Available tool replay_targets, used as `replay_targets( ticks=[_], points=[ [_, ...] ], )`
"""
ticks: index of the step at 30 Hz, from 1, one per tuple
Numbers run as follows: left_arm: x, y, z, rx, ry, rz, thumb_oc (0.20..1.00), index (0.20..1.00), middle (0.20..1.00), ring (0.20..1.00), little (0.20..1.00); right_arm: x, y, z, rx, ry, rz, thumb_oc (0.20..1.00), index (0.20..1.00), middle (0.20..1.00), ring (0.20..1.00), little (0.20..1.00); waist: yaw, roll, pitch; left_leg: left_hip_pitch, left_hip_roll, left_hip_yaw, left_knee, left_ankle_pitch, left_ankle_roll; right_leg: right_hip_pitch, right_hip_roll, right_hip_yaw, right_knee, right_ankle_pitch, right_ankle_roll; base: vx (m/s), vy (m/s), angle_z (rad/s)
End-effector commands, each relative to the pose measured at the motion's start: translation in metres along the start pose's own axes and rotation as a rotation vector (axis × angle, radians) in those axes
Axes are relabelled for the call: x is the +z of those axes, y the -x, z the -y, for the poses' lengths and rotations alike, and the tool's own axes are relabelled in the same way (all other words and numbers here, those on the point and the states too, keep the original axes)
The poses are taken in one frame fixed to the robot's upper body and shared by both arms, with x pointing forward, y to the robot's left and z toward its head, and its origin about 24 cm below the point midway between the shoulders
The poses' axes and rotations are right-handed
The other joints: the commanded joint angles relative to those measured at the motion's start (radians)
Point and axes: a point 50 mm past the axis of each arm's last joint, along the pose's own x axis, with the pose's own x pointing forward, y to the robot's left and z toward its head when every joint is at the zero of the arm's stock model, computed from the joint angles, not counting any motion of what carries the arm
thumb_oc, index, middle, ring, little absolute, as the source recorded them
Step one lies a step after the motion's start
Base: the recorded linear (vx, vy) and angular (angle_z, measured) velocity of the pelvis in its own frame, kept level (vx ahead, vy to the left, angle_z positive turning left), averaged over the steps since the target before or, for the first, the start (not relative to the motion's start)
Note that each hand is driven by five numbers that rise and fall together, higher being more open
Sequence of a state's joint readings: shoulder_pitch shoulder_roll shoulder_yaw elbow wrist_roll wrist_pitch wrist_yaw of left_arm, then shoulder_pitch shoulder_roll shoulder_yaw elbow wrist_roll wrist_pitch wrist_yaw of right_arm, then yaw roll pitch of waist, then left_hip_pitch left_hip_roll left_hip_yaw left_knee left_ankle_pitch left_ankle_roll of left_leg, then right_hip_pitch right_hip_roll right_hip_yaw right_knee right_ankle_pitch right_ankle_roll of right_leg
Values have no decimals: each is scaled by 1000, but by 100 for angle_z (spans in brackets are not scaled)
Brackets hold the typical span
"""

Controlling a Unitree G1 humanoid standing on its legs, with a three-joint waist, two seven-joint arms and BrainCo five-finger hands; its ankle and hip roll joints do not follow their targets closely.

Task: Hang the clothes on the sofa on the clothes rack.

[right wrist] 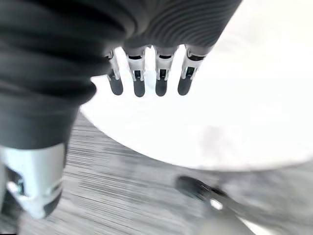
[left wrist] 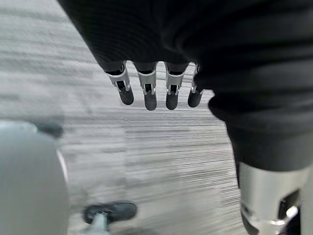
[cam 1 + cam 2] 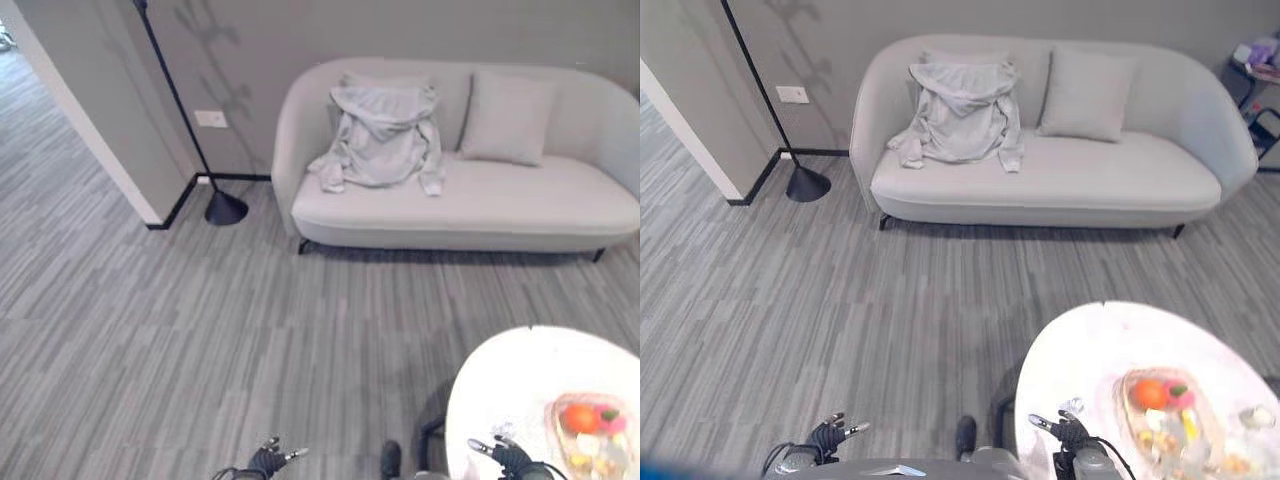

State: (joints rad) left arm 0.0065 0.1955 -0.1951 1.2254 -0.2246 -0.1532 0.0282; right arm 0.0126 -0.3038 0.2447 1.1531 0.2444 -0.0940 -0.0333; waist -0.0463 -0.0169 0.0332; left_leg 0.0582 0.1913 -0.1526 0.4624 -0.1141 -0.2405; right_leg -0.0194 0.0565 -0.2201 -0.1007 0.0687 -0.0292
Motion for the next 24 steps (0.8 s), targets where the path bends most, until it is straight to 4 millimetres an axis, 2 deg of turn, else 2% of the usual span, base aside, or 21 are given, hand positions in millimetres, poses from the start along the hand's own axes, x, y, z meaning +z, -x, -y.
replay_targets(
  ticks=[1, 2, 3, 4, 5, 6, 7, 8, 10, 11, 12, 13, 14, 16, 17, 18, 19, 21, 22, 24],
  points=[
    [43, -6, -15, 32, -9, 135, 1000, 1000, 1000, 1000, 1000, 12, -3, -5, 11, -37, 37, 1000, 1000, 1000, 1000, 1000, -6, -12, 79, 75, -79, 105, 18, 287, 110, -45, -89, 76, 13, 1, 109, 356, -208, -13],
    [41, -6, -17, 35, -6, 130, 1000, 1000, 1000, 1000, 1000, 13, -3, -4, 9, -41, 40, 1000, 1000, 1000, 1000, 1000, 2, -22, 89, 39, -62, 146, 77, 280, 127, -19, -90, 86, 13, -19, 99, 319, -147, -28],
    [38, -6, -17, 33, 1, 122, 1000, 1000, 1000, 1000, 1000, 17, -3, -3, 10, -40, 51, 1000, 1000, 1000, 1000, 1000, 15, -37, 99, -26, -50, 215, 93, 231, 162, 20, -96, 101, 13, -46, 91, 447, -169, -15],
    [37, -6, -16, 33, 3, 118, 1000, 1000, 1000, 1000, 1000, 19, -4, -2, 3, -46, 58, 1000, 1000, 1000, 1000, 1000, 33, -44, 111, -95, -68, 231, 92, 164, 179, 46, -97, 114, 13, -62, 93, 616, -74, -9],
    [32, -5, -14, 27, -6, 100, 1000, 1000, 1000, 1000, 1000, 20, -4, -2, 7, -37, 59, 1000, 1000, 1000, 1000, 1000, 55, -50, 118, -200, -83, 259, -61, 121, 182, 90, -105, 128, 13, -96, 105, 404, 14, 2],
    [32, -5, -14, 27, -6, 100, 1000, 1000, 1000, 1000, 1000, 20, -4, -2, 7, -37, 59, 1000, 1000, 1000, 1000, 1000, 55, -50, 119, -197, -84, 260, -62, 120, 183, 92, -106, 128, 13, -98, 106, 394, 66, -7],
    [32, -5, -14, 26, -12, 99, 1000, 1000, 1000, 1000, 1000, 19, -4, -2, 6, -33, 60, 1000, 1000, 1000, 1000, 1000, 61, -48, 123, -216, -92, 256, -170, 125, 182, 110, -103, 128, 13, -114, 110, 252, 64, -12],
    [32, -6, -13, 26, -12, 99, 1000, 1000, 1000, 1000, 1000, 19, -4, -2, 3, -32, 58, 1000, 1000, 1000, 1000, 1000, 68, -39, 120, -227, -101, 245, -275, 152, 178, 129, -93, 131, 13, -129, 112, 417, 98, -23],
    [35, -6, -13, 18, -28, 108, 1000, 1000, 1000, 1000, 1000, 17, -4, -1, -3, -23, 55, 1000, 1000, 1000, 1000, 1000, 99, -9, 117, -277, -139, 176, -534, 260, 150, 194, -57, 158, 13, -179, 109, 658, 143, -26],
    [34, -6, -12, 17, -35, 101, 1000, 1000, 1000, 1000, 1000, 13, -3, 0, -13, -21, 39, 1000, 1000, 1000, 1000, 1000, 110, -7, 119, -373, -148, 138, -550, 267, 122, 234, -46, 189, 13, -206, 104, 725, 181, 9],
    [32, -6, -13, 20, -35, 90, 1000, 1000, 1000, 1000, 1000, 11, -3, -1, -11, -17, 28, 1000, 1000, 1000, 1000, 1000, 112, -8, 119, -381, -145, 142, -550, 277, 117, 259, -47, 202, 13, -219, 105, 577, 178, 0],
    [27, -5, -15, 26, -25, 76, 1000, 1000, 1000, 1000, 1000, 9, -3, -2, -2, -14, 20, 1000, 1000, 1000, 1000, 1000, 117, -6, 106, -365, -142, 136, -550, 270, 121, 270, -48, 225, 13, -223, 111, 464, 194, -8],
    [24, -4, -17, 32, -25, 67, 1000, 1000, 1000, 1000, 1000, 5, -2, -4, 3, -8, 8, 1000, 1000, 1000, 1000, 1000, 118, 2, 96, -347, -138, 128, -550, 311, 117, 282, -48, 231, 13, -234, 112, 448, 213, -96],
    [21, -3, -21, 45, -10, 64, 1000, 1000, 1000, 1000, 1000, 2, -2, -8, 18, -1, -1, 1000, 1000, 1000, 1000, 1000, 128, -6, 77, -326, -143, 140, -550, 342, 127, 297, -71, 254, 13, -243, 121, 587, 314, -90],
    [20, -3, -26, 57, -10, 58, 1000, 1000, 1000, 1000, 1000, 2, -2, -14, 38, -3, -5, 1000, 1000, 1000, 1000, 1000, 142, -35, 45, -289, -164, 175, -550, 327, 160, 297, -126, 253, 43, -206, 157, 777, 451, -66],
    [21, -3, -28, 60, -13, 64, 1000, 1000, 1000, 1000, 1000, 2, -2, -15, 43, -6, -9, 1000, 1000, 1000, 1000, 1000, 146, -41, 35, -259, -179, 189, -544, 291, 186, 257, -148, 253, 154, -179, 184, 869, 591, -92],
    [27, -3, -30, 56, -32, 81, 1000, 1000, 1000, 1000, 1000, 10, -3, -14, 48, -12, 20, 1000, 1000, 1000, 1000, 1000, 123, -34, 57, -198, -217, 194, -534, 234, 242, 127, -166, 251, 448, -13, 220, 543, 449, -63],
    [30, -4, -31, 57, -44, 88, 1000, 1000, 1000, 1000, 1000, 16, -4, -16, 49, -27, 45, 1000, 1000, 1000, 1000, 1000, 101, -11, 77, -139, -224, 174, -535, 203, 269, 42, -164, 250, 623, 110, 219, 334, 302, 2],
    [31, -4, -33, 61, -49, 89, 1000, 1000, 1000, 1000, 1000, 16, -4, -17, 51, -30, 46, 1000, 1000, 1000, 1000, 1000, 92, 1, 90, -113, -226, 166, -537, 191, 280, 6, -170, 239, 695, 124, 207, 284, 202, 32],
    [30, -3, -34, 64, -57, 84, 1000, 1000, 1000, 1000, 1000, 15, -3, -18, 50, -34, 43, 1000, 1000, 1000, 1000, 1000, 89, 12, 94, -91, -224, 163, -541, 177, 285, -20, -186, 223, 730, 127, 205, 276, 130, 34]
  ],
)
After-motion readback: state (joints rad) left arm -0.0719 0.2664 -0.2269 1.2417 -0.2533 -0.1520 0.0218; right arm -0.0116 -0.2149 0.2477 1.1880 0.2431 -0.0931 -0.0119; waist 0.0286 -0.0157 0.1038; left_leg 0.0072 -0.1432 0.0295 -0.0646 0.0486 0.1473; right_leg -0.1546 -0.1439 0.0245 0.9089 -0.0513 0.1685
